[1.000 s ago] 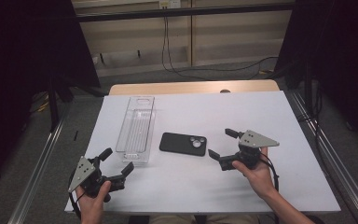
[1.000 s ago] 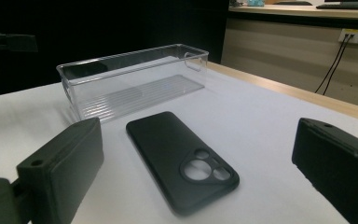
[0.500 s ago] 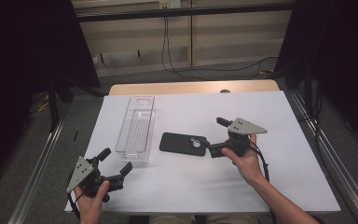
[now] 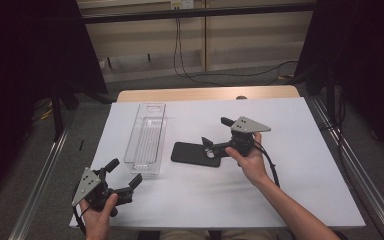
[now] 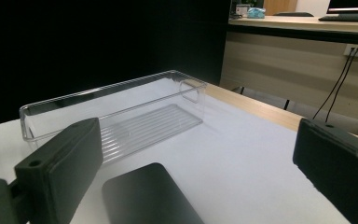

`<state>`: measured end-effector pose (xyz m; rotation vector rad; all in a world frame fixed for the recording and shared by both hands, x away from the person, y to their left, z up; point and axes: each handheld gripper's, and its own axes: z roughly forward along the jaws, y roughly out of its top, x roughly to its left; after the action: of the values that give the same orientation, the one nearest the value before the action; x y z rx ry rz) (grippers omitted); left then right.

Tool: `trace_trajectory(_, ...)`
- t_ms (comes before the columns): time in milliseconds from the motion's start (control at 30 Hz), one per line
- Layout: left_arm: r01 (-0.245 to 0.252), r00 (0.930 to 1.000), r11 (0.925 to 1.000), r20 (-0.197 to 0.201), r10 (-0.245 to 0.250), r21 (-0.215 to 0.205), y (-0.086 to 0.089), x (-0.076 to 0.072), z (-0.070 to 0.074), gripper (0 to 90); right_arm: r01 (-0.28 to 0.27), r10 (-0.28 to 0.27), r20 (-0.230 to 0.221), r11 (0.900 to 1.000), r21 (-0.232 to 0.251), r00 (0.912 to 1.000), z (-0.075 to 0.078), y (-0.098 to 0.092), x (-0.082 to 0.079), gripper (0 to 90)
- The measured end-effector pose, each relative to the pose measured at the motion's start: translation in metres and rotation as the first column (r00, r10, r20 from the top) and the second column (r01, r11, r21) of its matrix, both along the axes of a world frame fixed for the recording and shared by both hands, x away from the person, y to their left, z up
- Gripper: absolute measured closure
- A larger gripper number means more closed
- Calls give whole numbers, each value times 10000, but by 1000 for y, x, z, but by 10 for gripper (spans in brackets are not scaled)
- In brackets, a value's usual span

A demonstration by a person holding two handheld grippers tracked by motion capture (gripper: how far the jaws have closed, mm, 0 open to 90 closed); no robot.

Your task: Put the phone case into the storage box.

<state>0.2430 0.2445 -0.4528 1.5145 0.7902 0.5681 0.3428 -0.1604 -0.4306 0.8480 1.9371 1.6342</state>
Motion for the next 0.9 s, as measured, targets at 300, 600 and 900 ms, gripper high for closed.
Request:
trace_trajectory(300,-20,10000,10000,-36,20,17,0,0,-1,21,-47,49,-92,9998,215,9999,-3,15,15,21)
trace_trajectory(600,32,10000,10000,-62,-32,-19,0,0,-1,21,-290,284,-415,9995,-135,9987,-11,20,20,87)
trace_trajectory(900,7,10000,9999,-26,-8,-125,0,-1,0,21,-973,960,-1109,9952,-66,9892,-6,17,24,415)
